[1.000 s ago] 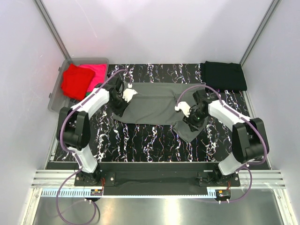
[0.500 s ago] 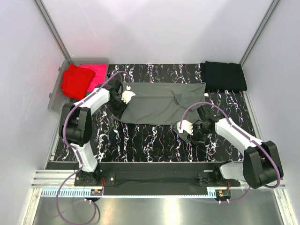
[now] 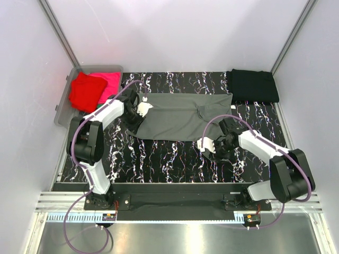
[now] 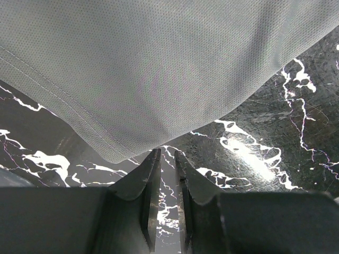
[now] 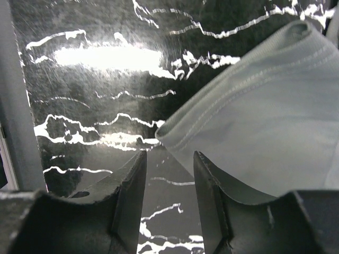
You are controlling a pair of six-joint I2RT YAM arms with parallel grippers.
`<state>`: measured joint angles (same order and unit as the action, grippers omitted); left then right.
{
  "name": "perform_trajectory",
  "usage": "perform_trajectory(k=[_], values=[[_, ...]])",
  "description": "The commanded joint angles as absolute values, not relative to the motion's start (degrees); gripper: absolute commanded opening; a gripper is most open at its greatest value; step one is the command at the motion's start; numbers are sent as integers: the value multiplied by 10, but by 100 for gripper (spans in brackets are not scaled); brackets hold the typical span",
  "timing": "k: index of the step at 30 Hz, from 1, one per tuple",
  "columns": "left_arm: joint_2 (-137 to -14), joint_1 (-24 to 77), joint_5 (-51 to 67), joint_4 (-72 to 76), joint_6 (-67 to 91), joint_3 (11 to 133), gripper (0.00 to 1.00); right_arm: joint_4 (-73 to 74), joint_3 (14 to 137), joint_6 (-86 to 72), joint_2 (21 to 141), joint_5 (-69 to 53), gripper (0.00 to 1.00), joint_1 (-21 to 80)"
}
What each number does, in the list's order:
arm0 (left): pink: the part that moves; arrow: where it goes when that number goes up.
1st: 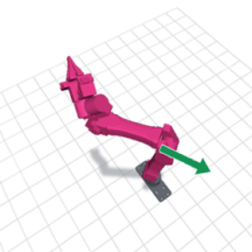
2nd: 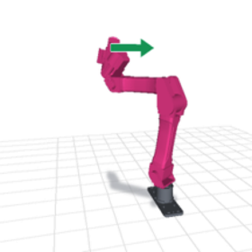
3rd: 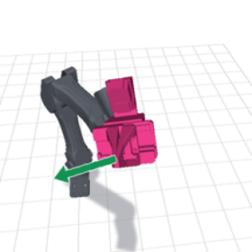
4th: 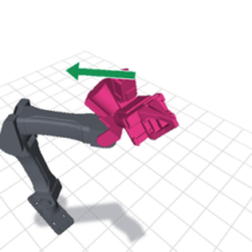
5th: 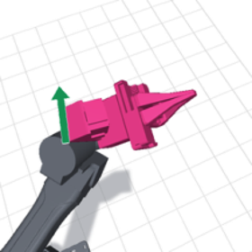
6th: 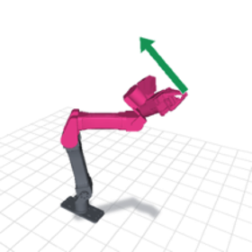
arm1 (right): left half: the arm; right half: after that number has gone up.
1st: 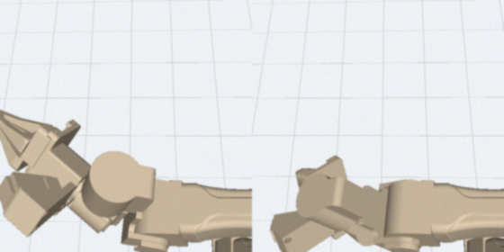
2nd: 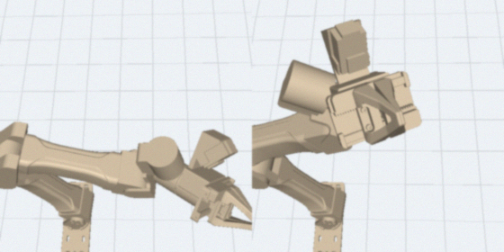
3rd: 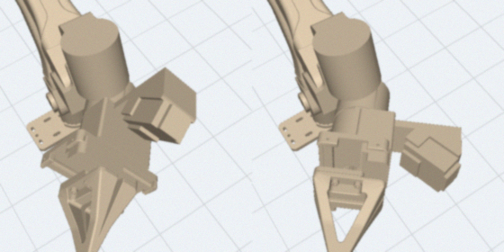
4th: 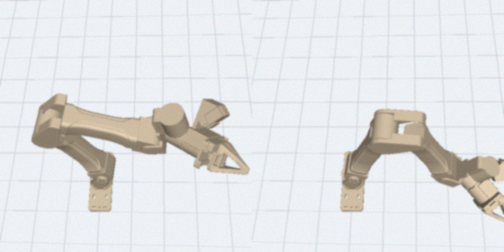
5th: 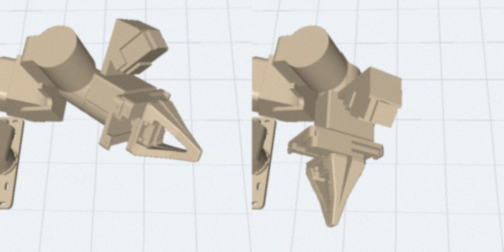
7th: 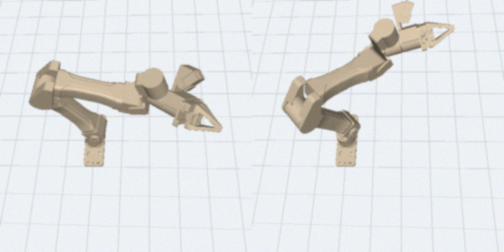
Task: Fold and stack the t-shirts
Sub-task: Fold the tshirt
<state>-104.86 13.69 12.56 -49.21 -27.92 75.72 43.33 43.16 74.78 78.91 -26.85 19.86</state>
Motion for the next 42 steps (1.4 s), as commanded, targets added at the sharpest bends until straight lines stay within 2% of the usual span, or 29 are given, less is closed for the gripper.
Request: perform_trajectory(k=[1,19,23,27,30,42], values=[[-1033,136,113,-482,-272,768,21,441,456,782,801,-305,48,208],[-1032,136,94,-485,-272,778,21,448,471,802,880,-282,45,218],[-1016,135,77,-490,-307,763,22,440,475,793,910,-269,36,221],[-953,127,76,-495,-389,701,27,441,488,776,915,-259,13,223],[-925,116,83,-504,-448,670,31,446,490,760,908,-251,4,224],[-1036,85,78,-510,-457,727,25,444,504,705,896,-240,4,224]])
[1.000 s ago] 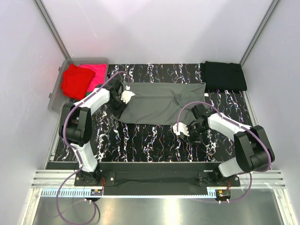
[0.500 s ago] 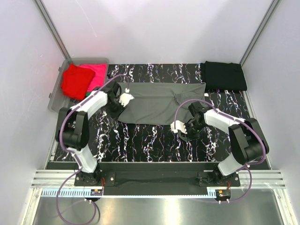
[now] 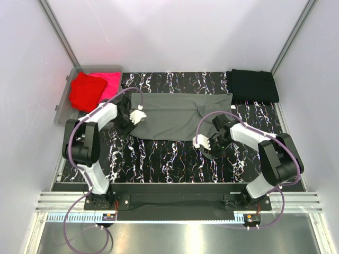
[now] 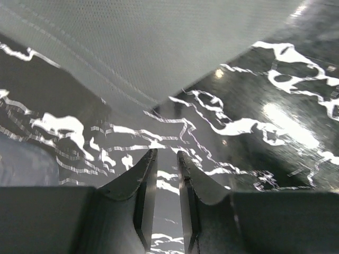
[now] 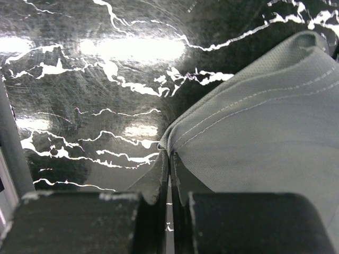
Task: Fold and stack the t-shirts
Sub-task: Fold the tshirt
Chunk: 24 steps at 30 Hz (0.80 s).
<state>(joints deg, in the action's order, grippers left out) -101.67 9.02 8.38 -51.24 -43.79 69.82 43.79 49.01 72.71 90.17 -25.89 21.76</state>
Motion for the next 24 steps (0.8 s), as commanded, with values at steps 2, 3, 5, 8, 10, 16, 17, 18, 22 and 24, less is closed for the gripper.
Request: perform_trajectory(k=[2,3,5,8,10,16,17,18,22,24], values=[[-1059,84,76,-505,-461,735,25,444,505,700,894,-240,4,225],[-1067,84,74,-498,-460,738,25,444,505,697,895,-238,5,224],[-1091,84,74,-496,-458,755,24,444,504,694,895,-237,5,225],[-1109,84,82,-493,-450,777,24,443,506,686,896,-236,5,226],[-1114,84,94,-492,-445,788,24,442,507,682,898,-236,5,225],[-1138,85,112,-490,-435,839,25,431,516,666,910,-231,5,225],[-1143,85,116,-490,-432,849,25,431,519,664,911,-232,5,225],[-1147,86,123,-491,-428,859,25,430,519,660,912,-231,5,225],[-1158,91,140,-494,-411,909,25,427,520,657,918,-227,6,225],[-1165,97,144,-496,-405,922,26,425,519,655,919,-225,6,226]])
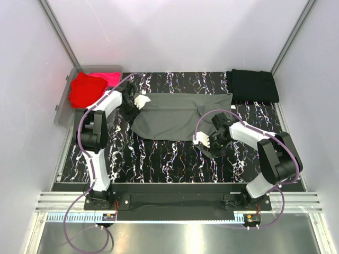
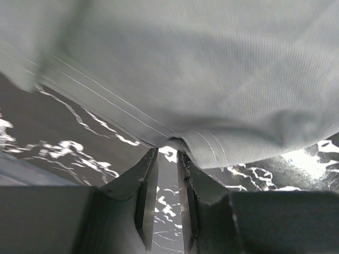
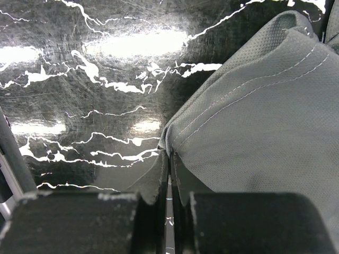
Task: Fold and stack the t-shirts
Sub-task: Fold the tshirt
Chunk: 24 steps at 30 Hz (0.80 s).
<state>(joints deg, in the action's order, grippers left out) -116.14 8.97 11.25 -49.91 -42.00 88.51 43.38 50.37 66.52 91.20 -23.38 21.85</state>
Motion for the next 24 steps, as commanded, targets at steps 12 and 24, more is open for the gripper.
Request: perform_trajectory(k=[12,24], values=[[-981,101,177,-514,-469,796,23,418,510,628,918,-223,7,225],[-966,122,185,-527,-525,715,21,417,526,622,936,-221,7,225]])
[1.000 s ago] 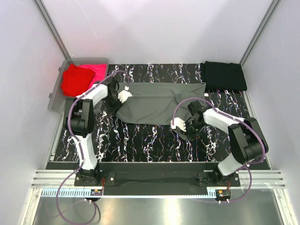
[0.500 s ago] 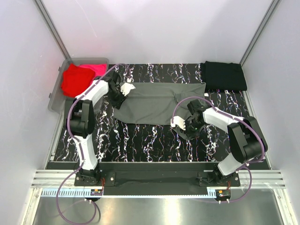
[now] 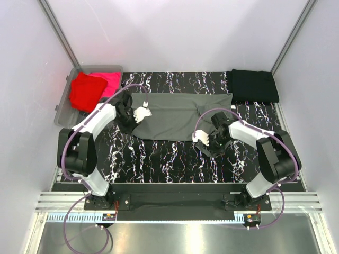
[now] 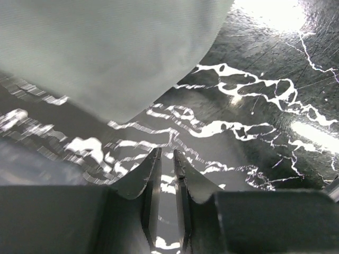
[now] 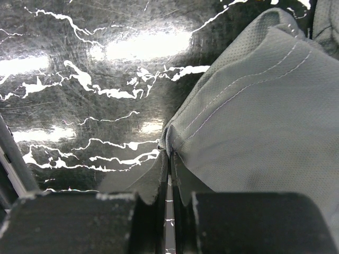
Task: Fold and stack the t-shirts
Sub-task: Fold the tshirt
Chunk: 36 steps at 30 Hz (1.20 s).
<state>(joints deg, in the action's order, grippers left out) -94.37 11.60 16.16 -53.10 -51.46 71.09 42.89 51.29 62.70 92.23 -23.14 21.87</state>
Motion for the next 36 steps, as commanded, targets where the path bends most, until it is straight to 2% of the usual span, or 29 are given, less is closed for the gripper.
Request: perform_trajectory(k=[1,19,30,33,35,36], values=[[-979,123,187,-526,-522,721,22,417,527,621,935,-220,8,225],[-1063,148,170,-460,-490,751,33,423,516,601,923,-218,8,225],[-1091,155,132,-425,-497,731,32,423,519,597,928,-219,8,226],[-1095,155,123,-419,-502,724,18,417,522,578,929,-218,5,225],[-1094,155,121,-419,-502,723,2,413,524,561,926,-217,2,225],[-1093,155,120,-419,-500,723,0,413,523,556,923,-216,0,225]])
